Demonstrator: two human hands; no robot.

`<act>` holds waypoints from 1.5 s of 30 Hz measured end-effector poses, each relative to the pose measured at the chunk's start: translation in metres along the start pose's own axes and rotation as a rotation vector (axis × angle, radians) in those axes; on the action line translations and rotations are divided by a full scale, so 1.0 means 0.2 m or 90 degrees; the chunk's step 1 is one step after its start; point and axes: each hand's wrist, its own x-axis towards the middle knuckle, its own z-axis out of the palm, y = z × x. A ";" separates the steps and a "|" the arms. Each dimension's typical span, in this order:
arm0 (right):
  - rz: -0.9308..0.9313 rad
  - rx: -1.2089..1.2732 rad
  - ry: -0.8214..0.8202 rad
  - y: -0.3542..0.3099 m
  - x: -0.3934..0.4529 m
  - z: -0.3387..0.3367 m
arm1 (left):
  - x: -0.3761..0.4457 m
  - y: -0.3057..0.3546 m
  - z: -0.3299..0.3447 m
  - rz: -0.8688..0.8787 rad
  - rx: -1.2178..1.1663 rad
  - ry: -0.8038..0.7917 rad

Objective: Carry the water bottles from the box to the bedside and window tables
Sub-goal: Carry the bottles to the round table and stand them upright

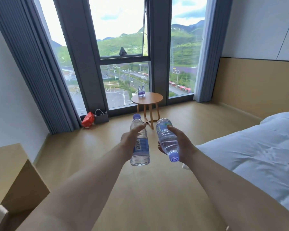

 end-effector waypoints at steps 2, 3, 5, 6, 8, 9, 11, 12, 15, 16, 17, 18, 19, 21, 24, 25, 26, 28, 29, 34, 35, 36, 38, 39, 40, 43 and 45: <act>0.007 -0.008 0.000 -0.15 0.21 -0.04 | 0.21 0.11 0.06 -0.012 -0.011 0.009; 0.011 -0.017 0.005 -0.23 0.31 -0.06 | 0.31 0.15 0.09 -0.016 -0.017 0.011; 0.020 -0.027 0.003 -0.37 0.52 -0.08 | 0.52 0.25 0.15 -0.022 -0.024 0.020; 0.027 -0.028 0.001 -0.42 0.62 -0.09 | 0.62 0.28 0.18 -0.025 -0.024 0.026; 0.044 -0.028 0.003 -0.49 0.80 -0.11 | 0.80 0.33 0.22 -0.038 -0.016 0.033; 0.052 -0.027 0.005 -0.52 0.89 -0.13 | 0.89 0.35 0.24 -0.043 -0.014 0.032; 0.062 -0.030 0.009 -0.57 1.07 -0.17 | 1.09 0.38 0.28 -0.050 -0.014 0.022; 0.065 -0.031 0.009 -0.60 1.17 -0.20 | 1.19 0.41 0.30 -0.054 -0.015 0.014; 0.063 -0.023 0.013 -0.68 1.50 -0.27 | 1.52 0.47 0.36 -0.061 -0.012 -0.006; 0.064 -0.018 0.015 -0.70 1.62 -0.29 | 1.65 0.49 0.37 -0.061 -0.013 -0.011; 0.066 -0.013 0.016 -0.74 1.75 -0.30 | 1.77 0.52 0.38 -0.060 -0.016 -0.016; 0.068 -0.009 0.017 -0.77 1.88 -0.31 | 1.91 0.55 0.39 -0.059 -0.018 -0.021; 0.066 -0.008 0.018 -0.81 2.02 -0.31 | 2.05 0.58 0.40 -0.058 -0.019 -0.027; 0.057 -0.018 0.034 -0.91 2.29 -0.33 | 2.35 0.65 0.42 -0.060 -0.020 -0.031; 0.057 -0.012 0.062 -1.08 2.66 -0.35 | 2.77 0.79 0.46 -0.079 -0.027 -0.037; 0.060 -0.009 0.063 -1.14 2.77 -0.36 | 2.90 0.84 0.48 -0.084 -0.026 -0.041; 0.059 -0.007 0.063 -1.20 2.88 -0.37 | 3.02 0.90 0.49 -0.086 -0.027 -0.044; 0.053 0.002 0.074 -1.31 3.08 -0.40 | 3.26 1.00 0.53 -0.086 -0.041 -0.052; 0.051 0.010 0.085 -1.36 3.18 -0.41 | 3.36 1.04 0.56 -0.087 -0.051 -0.055; 0.068 0.049 0.091 -1.56 3.70 -0.53 | 3.88 1.12 0.68 -0.122 -0.033 -0.055; 0.073 0.048 0.092 -1.59 3.81 -0.56 | 3.99 1.13 0.70 -0.125 -0.032 -0.048; 0.076 0.042 0.095 -1.63 3.93 -0.59 | 4.12 1.14 0.73 -0.125 -0.032 -0.041; 0.078 0.027 0.094 -1.71 4.19 -0.68 | 4.37 1.17 0.80 -0.116 -0.039 -0.028; 0.080 0.022 0.088 -1.76 4.32 -0.72 | 4.50 1.18 0.83 -0.111 -0.045 -0.020; 0.085 0.022 0.080 -1.81 4.46 -0.76 | 4.64 1.20 0.86 -0.109 -0.050 -0.009; 0.122 0.049 0.058 -1.98 4.86 -0.86 | 5.00 1.28 0.93 -0.126 -0.054 0.033; 0.143 0.061 0.050 -2.10 5.10 -0.91 | 5.23 1.36 0.98 -0.133 -0.056 0.053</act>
